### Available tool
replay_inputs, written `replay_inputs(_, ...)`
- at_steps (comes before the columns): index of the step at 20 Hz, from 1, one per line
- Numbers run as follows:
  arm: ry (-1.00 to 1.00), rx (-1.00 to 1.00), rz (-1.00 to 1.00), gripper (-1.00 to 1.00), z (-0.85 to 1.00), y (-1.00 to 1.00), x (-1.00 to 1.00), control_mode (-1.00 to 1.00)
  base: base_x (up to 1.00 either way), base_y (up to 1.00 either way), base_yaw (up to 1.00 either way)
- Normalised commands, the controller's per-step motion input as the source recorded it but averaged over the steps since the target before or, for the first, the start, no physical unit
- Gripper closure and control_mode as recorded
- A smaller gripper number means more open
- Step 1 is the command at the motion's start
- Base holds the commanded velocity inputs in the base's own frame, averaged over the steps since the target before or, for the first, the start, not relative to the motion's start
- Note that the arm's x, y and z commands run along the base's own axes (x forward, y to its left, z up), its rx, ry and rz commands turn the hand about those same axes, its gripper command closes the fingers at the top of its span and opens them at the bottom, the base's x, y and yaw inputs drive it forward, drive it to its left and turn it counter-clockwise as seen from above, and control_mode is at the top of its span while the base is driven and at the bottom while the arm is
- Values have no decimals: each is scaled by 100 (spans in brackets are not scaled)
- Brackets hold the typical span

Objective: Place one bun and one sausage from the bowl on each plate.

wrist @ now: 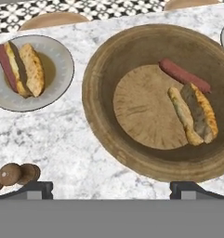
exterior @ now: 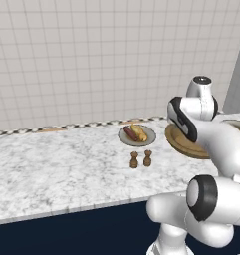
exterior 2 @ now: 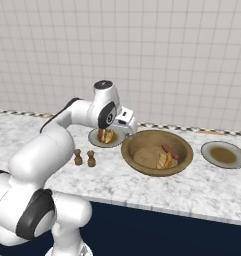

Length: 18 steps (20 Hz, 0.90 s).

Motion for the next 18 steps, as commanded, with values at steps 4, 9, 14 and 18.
replay_inputs(4,-6,0,0,-100,11,1,4,-100,0,0,0)
replay_inputs(9,-6,0,0,-100,12,0,0,-100,0,0,0)
replay_inputs(14,0,0,0,-100,0,-9,0,100,-9,-35,0)
replay_inputs(18,0,0,0,-100,0,0,0,100,-40,-100,0)
